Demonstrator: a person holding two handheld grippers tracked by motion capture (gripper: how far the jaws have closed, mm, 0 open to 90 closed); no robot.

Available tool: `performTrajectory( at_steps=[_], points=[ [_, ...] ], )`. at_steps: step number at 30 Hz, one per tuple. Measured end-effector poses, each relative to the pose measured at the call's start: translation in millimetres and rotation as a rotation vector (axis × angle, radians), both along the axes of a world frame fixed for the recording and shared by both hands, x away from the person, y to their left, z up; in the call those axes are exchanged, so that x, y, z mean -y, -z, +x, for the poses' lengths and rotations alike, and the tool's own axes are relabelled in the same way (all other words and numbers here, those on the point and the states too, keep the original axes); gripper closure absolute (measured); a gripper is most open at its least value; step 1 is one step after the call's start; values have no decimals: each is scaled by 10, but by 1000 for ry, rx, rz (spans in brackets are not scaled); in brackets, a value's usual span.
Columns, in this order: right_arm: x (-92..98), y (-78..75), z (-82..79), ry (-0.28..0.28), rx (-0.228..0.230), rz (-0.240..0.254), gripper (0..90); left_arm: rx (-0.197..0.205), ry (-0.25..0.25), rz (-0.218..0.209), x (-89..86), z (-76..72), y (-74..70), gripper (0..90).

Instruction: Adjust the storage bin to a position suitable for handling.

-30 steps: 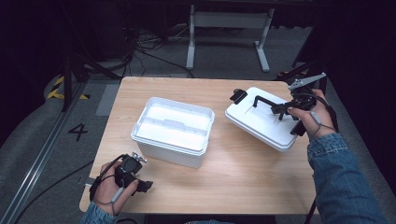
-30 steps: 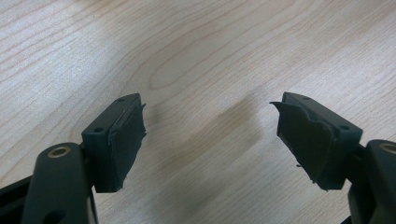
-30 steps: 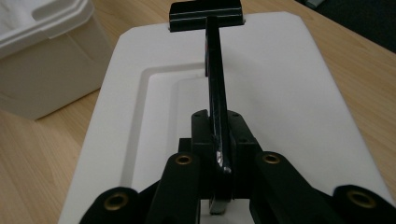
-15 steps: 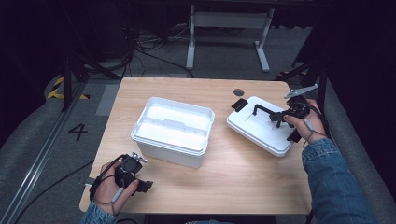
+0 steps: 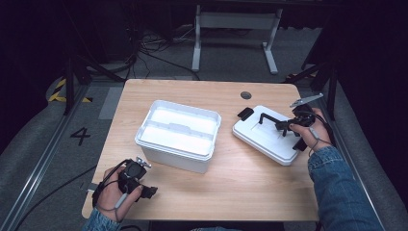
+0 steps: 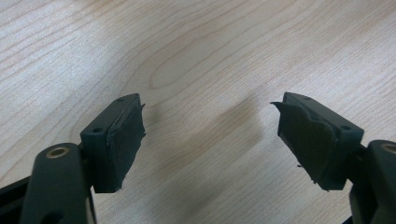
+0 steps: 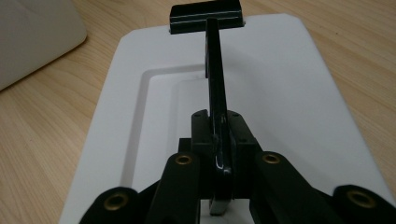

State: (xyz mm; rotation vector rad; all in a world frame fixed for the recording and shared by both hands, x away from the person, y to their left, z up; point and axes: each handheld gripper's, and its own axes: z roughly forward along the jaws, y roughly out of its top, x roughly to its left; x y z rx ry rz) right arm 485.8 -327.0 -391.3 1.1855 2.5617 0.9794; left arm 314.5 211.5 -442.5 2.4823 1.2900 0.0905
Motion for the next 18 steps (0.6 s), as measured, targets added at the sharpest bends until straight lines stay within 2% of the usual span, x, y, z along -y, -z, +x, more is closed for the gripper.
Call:
performTrajectory(
  at_steps=[9, 18],
  points=[
    [9, 91, -7, -4, -16, 8, 844, 2, 2, 5, 6, 2, 5, 236],
    [27, 192, -15, -3, -53, 10, 841, -1, 3, 3, 7, 3, 6, 235]
  ],
)
